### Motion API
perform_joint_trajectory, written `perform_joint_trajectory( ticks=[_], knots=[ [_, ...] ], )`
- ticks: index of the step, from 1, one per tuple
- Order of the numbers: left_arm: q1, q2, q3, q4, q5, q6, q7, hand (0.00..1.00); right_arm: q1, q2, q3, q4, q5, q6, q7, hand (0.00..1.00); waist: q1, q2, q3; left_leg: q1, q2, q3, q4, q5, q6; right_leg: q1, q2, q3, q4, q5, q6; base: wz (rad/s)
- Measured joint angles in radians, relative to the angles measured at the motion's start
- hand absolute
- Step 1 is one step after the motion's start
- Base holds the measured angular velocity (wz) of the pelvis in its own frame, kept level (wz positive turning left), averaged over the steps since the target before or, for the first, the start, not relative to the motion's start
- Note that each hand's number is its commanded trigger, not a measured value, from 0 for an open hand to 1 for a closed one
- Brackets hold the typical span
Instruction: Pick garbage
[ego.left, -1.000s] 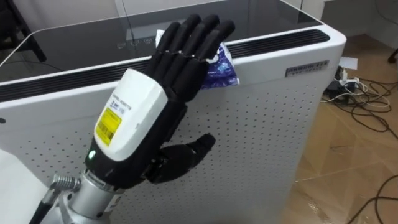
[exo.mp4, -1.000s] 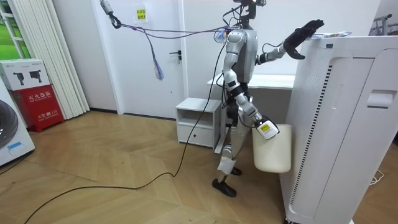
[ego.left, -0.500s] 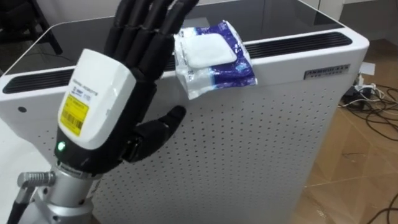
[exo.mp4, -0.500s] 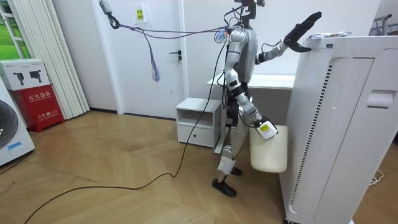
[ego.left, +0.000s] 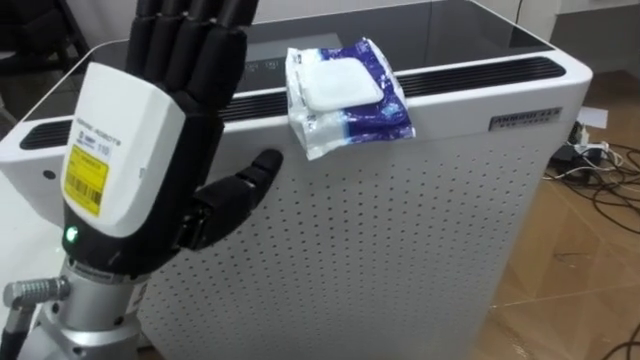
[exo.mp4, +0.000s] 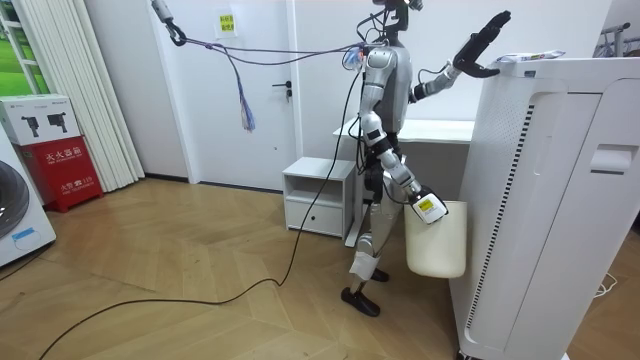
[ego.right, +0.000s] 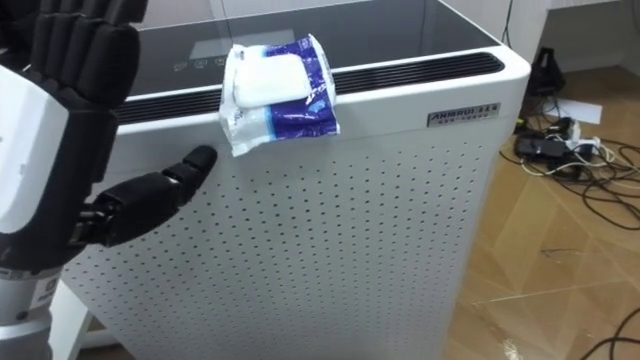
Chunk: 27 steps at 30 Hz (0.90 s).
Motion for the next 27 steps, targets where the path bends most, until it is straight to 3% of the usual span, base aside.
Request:
perform_joint_trajectory(
  ticks=[8, 21, 27],
  knots=[
    [-0.002, 0.004, -0.013, 0.0, 0.0, 0.009, -0.008, 0.0, 0.0, -0.002, 0.0, 0.0, -0.002, 0.0, 0.017, 1.0, -0.007, 0.002, 0.0, -0.009, 0.0, 0.0, 0.0, 0.0, 0.0, -0.002, 0.0, -0.007, -0.001, 0.0, 0.0, 0.01],
    [-0.006, 0.013, -0.088, -0.007, 0.0, 0.044, -0.12, 0.0, -0.003, -0.011, 0.0, -0.002, -0.007, 0.0, 0.052, 1.0, -0.033, 0.004, -0.0013, -0.014, 0.001, 0.019, 0.0, 0.0, 0.0, -0.017, 0.001, 0.009, 0.007, 0.0, 0.0, -0.03],
    [-0.029, 0.026, -0.099, -0.007, 0.0, 0.071, -0.154, 0.0, -0.003, -0.027, 0.0, -0.009, -0.016, 0.022, 0.056, 1.0, -0.037, 0.004, -0.0013, -0.019, 0.002, 0.02, 0.001, 0.0, 0.0, -0.02, 0.001, 0.012, 0.004, 0.0, 0.0, -0.01]
  ],
)
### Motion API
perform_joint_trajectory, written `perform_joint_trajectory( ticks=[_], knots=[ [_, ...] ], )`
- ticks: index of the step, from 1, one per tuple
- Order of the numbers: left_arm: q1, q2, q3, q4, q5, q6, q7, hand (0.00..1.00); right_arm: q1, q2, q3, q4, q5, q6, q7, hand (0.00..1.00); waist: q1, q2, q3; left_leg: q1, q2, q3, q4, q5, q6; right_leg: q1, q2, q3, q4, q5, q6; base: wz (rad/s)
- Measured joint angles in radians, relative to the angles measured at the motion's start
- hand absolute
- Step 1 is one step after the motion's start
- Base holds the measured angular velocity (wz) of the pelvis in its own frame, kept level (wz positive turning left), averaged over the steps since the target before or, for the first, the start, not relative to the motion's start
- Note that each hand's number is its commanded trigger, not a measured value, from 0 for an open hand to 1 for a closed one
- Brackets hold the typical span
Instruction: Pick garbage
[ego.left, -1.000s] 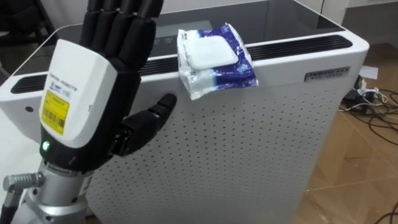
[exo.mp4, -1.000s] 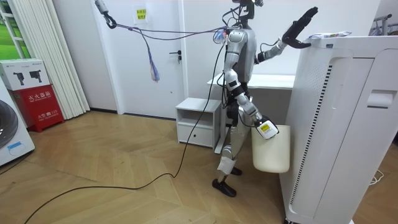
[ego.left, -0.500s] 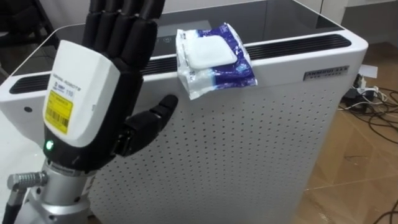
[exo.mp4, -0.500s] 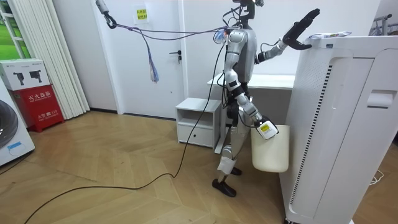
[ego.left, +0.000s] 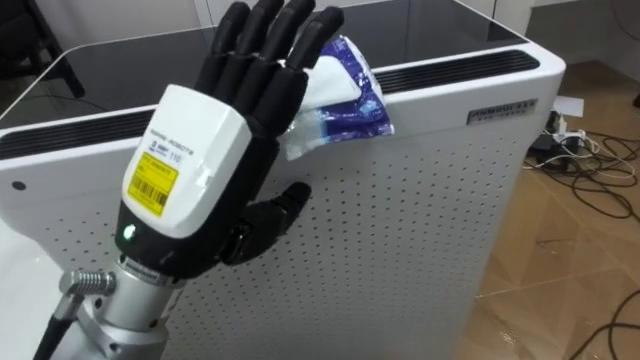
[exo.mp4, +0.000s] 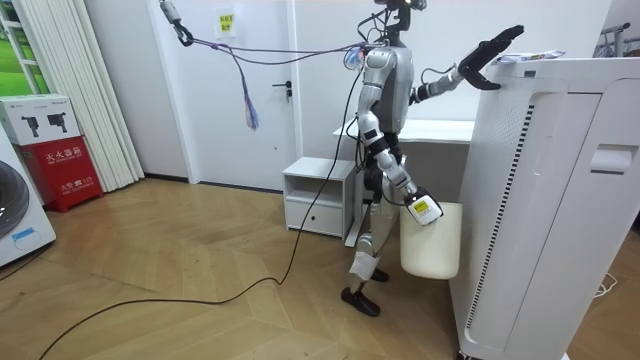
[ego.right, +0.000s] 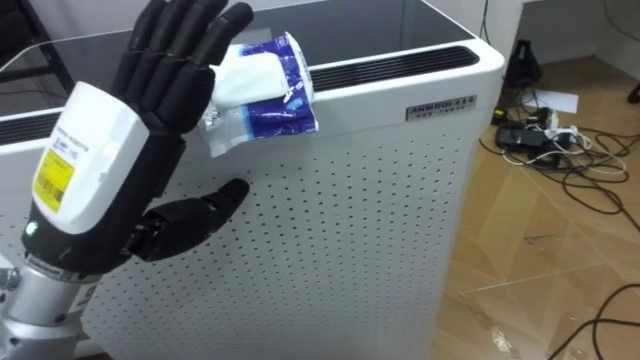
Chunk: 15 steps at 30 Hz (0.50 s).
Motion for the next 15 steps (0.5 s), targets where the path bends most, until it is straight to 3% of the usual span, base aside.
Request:
perform_joint_trajectory(
  ticks=[4, 15],
  knots=[
    [-0.016, 0.019, -0.002, 0.0, 0.0, 0.004, -0.012, 0.0, 0.0, -0.009, 0.0, -0.002, 0.0, 0.001, 0.001, 1.0, 0.003, 0.002, 0.0004, 0.0, 0.0, 0.001, 0.0, 0.0, 0.0, 0.0, 0.0, 0.002, -0.001, 0.0, 0.0, 0.0],
    [-0.034, 0.02, -0.003, 0.0, 0.0, 0.013, -0.037, 0.0, 0.0, -0.009, 0.001, -0.003, -0.001, 0.009, 0.0, 1.0, 0.003, 0.006, 0.0023, 0.001, 0.0, 0.004, -0.001, 0.0, 0.0, 0.0, 0.0, 0.002, 0.001, 0.001, 0.0, 0.0]
  ],
)
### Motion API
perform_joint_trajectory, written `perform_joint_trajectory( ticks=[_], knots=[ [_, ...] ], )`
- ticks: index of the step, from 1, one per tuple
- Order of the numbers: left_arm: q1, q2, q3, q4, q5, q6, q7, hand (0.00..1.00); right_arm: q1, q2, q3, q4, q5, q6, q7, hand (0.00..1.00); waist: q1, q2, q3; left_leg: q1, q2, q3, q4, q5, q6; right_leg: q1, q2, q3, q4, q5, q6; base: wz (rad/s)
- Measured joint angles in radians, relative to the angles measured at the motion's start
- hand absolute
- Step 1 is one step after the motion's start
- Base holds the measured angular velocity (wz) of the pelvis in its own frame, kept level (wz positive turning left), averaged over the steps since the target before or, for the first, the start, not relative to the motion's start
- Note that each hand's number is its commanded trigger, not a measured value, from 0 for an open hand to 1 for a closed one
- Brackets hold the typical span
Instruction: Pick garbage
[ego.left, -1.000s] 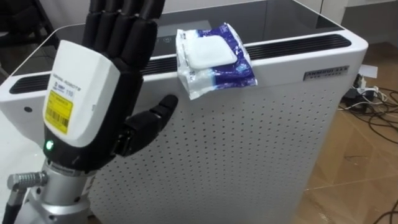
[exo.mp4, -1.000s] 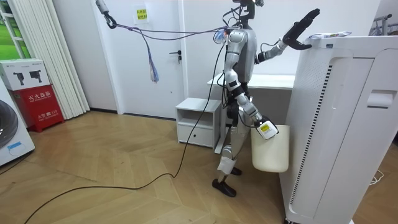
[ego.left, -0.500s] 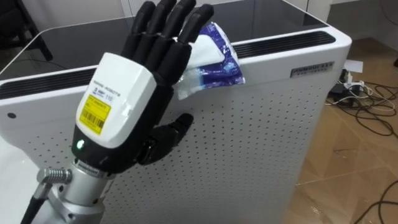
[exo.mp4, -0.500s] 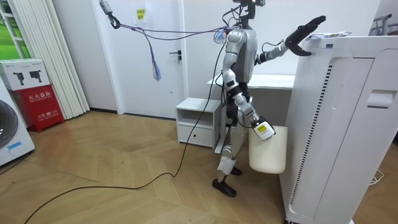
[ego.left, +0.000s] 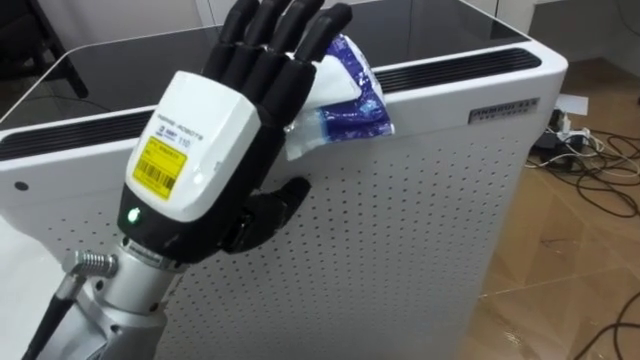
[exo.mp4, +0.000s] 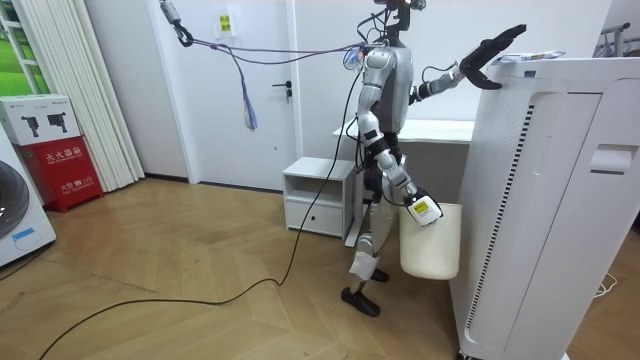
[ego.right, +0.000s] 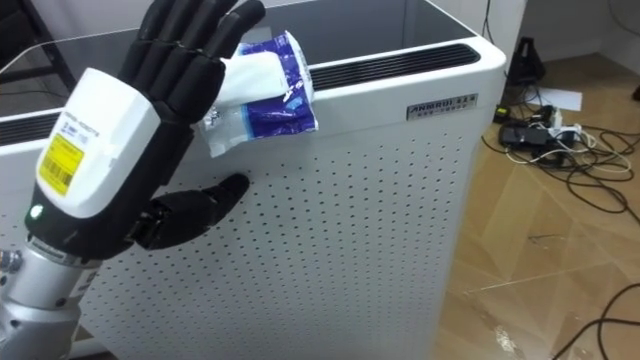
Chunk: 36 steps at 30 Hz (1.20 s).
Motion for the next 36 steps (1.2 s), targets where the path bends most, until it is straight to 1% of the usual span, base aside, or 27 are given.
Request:
perform_joint_trajectory(
  ticks=[3, 8, 11, 12, 13, 17, 18, 19, 21, 22, 24, 25, 26, 28, 31, 36],
  knots=[
    [0.0, 0.002, 0.0, 0.0, 0.0, 0.0, -0.001, 0.0, 0.0, -0.001, 0.0, -0.011, -0.005, 0.013, 0.0, 1.0, 0.0, -0.002, 0.0013, 0.0, 0.0, 0.001, 0.0, 0.0, 0.0, -0.001, 0.0, 0.001, 0.0, 0.0, 0.0, 0.0],
    [0.0, 0.006, 0.001, 0.0, 0.0, 0.003, -0.011, 0.0, 0.001, -0.001, -0.001, -0.035, -0.025, 0.014, 0.006, 1.0, 0.0, -0.002, 0.001, -0.002, 0.001, 0.001, 0.0, 0.0, 0.0, -0.004, 0.0, 0.001, 0.001, 0.001, 0.0, 0.0],
    [0.0, 0.023, 0.001, 0.001, -0.001, 0.003, -0.022, 0.0, 0.001, -0.002, -0.001, -0.049, -0.025, 0.016, 0.009, 1.0, 0.0, -0.001, 0.0008, -0.004, 0.001, 0.001, 0.002, 0.0, 0.0, -0.006, 0.0, -0.004, 0.001, 0.002, -0.001, 0.0],
    [0.0, 0.035, 0.001, 0.002, -0.002, 0.003, -0.027, 0.58, 0.001, -0.002, -0.001, -0.059, -0.024, 0.023, 0.009, 1.0, 0.0, -0.001, 0.0008, -0.005, 0.0, 0.001, 0.002, 0.0, 0.0, -0.007, 0.0, -0.004, 0.001, 0.002, -0.001, 0.0],
    [0.0, 0.037, 0.001, 0.004, -0.003, 0.003, -0.032, 1.0, 0.001, -0.002, -0.001, -0.069, -0.024, 0.029, 0.009, 1.0, 0.0, -0.002, 0.001, -0.004, 0.0, 0.001, 0.002, 0.001, 0.0, -0.006, -0.001, -0.005, 0.001, 0.002, -0.001, 0.0],
    [0.0, 0.037, 0.0, 0.007, -0.009, 0.006, -0.073, 1.0, -0.002, -0.002, -0.001, -0.073, -0.024, 0.03, 0.008, 1.0, 0.002, 0.002, 0.002, -0.004, 0.0, 0.002, 0.003, 0.001, 0.0, -0.006, -0.001, -0.006, 0.001, 0.003, 0.0, 0.0],
    [0.0, 0.038, 0.001, 0.008, -0.018, 0.009, -0.089, 1.0, -0.003, -0.002, -0.001, -0.073, -0.024, 0.031, 0.008, 1.0, 0.003, 0.007, 0.0047, -0.004, 0.001, 0.004, 0.003, 0.001, 0.001, -0.006, -0.001, -0.003, 0.0, 0.006, 0.0, -0.04],
    [0.0, 0.045, 0.002, 0.008, -0.031, 0.016, -0.102, 1.0, -0.006, -0.003, -0.001, -0.073, -0.024, 0.032, 0.008, 1.0, 0.003, 0.013, 0.009, -0.005, 0.001, 0.004, 0.004, 0.002, 0.001, -0.006, 0.0, -0.002, -0.001, 0.008, 0.0, -0.05],
    [-0.002, 0.048, 0.004, 0.009, -0.032, 0.019, -0.106, 1.0, -0.007, -0.003, -0.001, -0.072, -0.024, 0.034, 0.004, 1.0, 0.004, 0.021, 0.0119, -0.008, 0.0, 0.002, 0.003, 0.003, 0.002, -0.01, 0.0, -0.001, 0.0, 0.01, 0.001, 0.0],
    [-0.02, 0.048, 0.006, 0.008, -0.035, 0.025, -0.106, 1.0, -0.007, -0.003, -0.001, -0.072, -0.024, 0.037, 0.004, 1.0, 0.005, 0.022, 0.0122, -0.008, 0.0, 0.002, 0.001, 0.005, 0.002, -0.011, 0.0, 0.0, 0.0, 0.011, 0.001, 0.0],
    [-0.039, 0.048, 0.007, 0.008, -0.049, 0.035, -0.106, 1.0, -0.007, -0.003, -0.001, -0.072, -0.024, 0.041, 0.005, 1.0, 0.005, 0.024, 0.0116, -0.008, 0.0, 0.002, 0.0, 0.005, 0.002, -0.012, 0.0, 0.0, 0.0, 0.011, 0.001, 0.0],
    [-0.048, 0.048, 0.007, 0.009, -0.05, 0.038, -0.108, 1.0, -0.007, -0.003, -0.001, -0.072, -0.024, 0.047, 0.005, 1.0, 0.005, 0.027, 0.0095, -0.008, 0.0, 0.002, 0.0, 0.005, 0.002, -0.012, 0.0, 0.0, 0.0, 0.011, 0.001, 0.0],
    [-0.051, 0.048, 0.007, 0.008, -0.05, 0.039, -0.106, 1.0, -0.007, -0.004, -0.001, -0.072, -0.024, 0.049, 0.005, 1.0, 0.005, 0.029, 0.0085, -0.008, 0.0, 0.002, 0.0, 0.005, 0.002, -0.012, 0.0, 0.0, 0.0, 0.011, 0.001, 0.0],
    [-0.077, 0.046, 0.008, 0.008, -0.051, 0.049, -0.107, 1.0, -0.007, -0.004, -0.001, -0.072, -0.024, 0.052, 0.004, 1.0, 0.004, 0.031, 0.0075, -0.007, 0.001, 0.004, 0.0, 0.006, 0.001, -0.012, 0.001, 0.0, 0.0, 0.011, 0.001, 0.0],
    [-0.104, 0.046, 0.012, 0.008, -0.066, 0.062, -0.107, 1.0, -0.007, -0.005, -0.002, -0.072, -0.024, 0.053, 0.004, 1.0, 0.002, 0.031, 0.0071, -0.006, 0.001, 0.005, -0.002, 0.006, 0.001, -0.012, 0.001, 0.002, 0.0, 0.011, 0.001, 0.0],
    [-0.13, 0.046, 0.017, 0.008, -0.069, 0.069, -0.106, 1.0, -0.007, -0.006, -0.001, -0.072, -0.024, 0.057, 0.004, 1.0, 0.001, 0.03, 0.0071, -0.004, 0.001, 0.009, -0.002, 0.006, 0.001, -0.012, 0.001, 0.006, 0.0, 0.011, 0.001, 0.0]
  ],
)
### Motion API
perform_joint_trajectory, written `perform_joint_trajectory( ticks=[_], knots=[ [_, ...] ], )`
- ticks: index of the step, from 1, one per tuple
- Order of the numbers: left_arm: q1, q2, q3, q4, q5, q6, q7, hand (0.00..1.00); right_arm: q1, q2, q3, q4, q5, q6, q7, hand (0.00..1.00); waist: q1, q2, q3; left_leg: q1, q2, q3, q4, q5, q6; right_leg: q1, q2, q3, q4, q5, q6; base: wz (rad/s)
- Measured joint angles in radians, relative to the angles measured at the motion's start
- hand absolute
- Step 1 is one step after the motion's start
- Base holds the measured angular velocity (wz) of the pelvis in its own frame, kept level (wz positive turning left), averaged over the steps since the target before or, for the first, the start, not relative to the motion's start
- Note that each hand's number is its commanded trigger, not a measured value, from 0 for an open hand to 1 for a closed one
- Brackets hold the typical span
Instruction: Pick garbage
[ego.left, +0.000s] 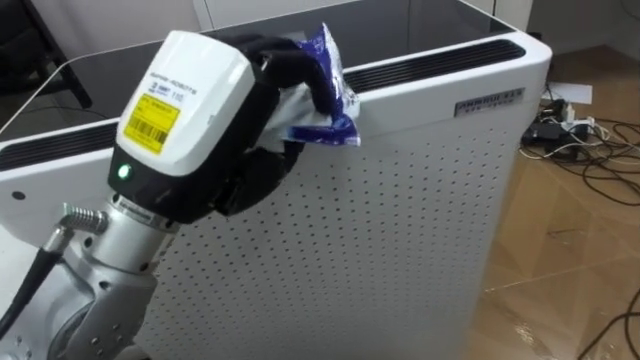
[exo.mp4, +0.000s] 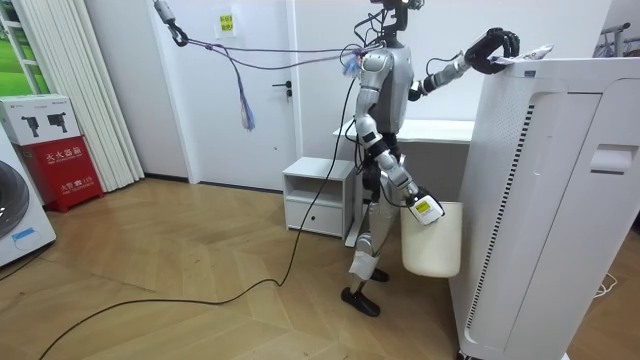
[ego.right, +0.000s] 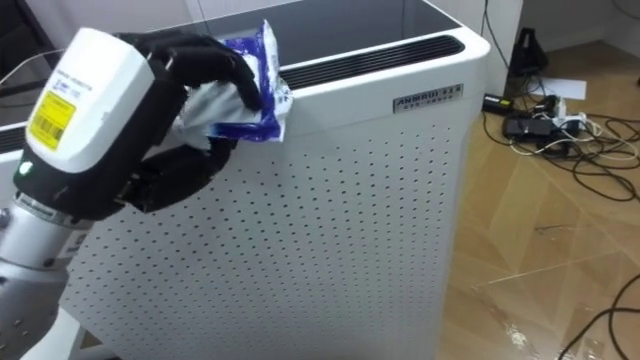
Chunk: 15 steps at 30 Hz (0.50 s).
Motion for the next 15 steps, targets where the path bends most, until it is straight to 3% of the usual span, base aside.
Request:
perform_joint_trajectory(
  ticks=[9, 12, 15],
  knots=[
    [-0.004, -0.006, 0.0, -0.001, -0.006, -0.005, 0.019, 1.0, 0.001, -0.001, 0.0, 0.002, 0.001, 0.0, -0.013, 1.0, 0.0, -0.006, 0.0007, -0.002, 0.001, 0.005, -0.002, 0.0, 0.0, 0.0, 0.001, -0.002, -0.001, 0.0, 0.0, 0.0],
    [0.0, -0.01, 0.0, -0.008, -0.09, -0.006, 0.013, 1.0, 0.001, 0.001, 0.001, 0.002, 0.001, 0.0, -0.013, 1.0, -0.001, -0.01, -0.0019, -0.001, 0.001, 0.004, -0.003, 0.0, 0.0, -0.001, 0.001, -0.003, -0.002, 0.0, 0.0, 0.0],
    [0.001, -0.02, -0.002, -0.024, -0.281, -0.007, -0.021, 1.0, 0.001, 0.002, 0.008, 0.004, 0.003, -0.001, -0.012, 1.0, -0.001, -0.019, -0.0059, -0.001, 0.0, 0.002, -0.003, 0.0, 0.0, -0.001, 0.0, -0.003, -0.004, 0.0, 0.0, 0.0]
  ],
)
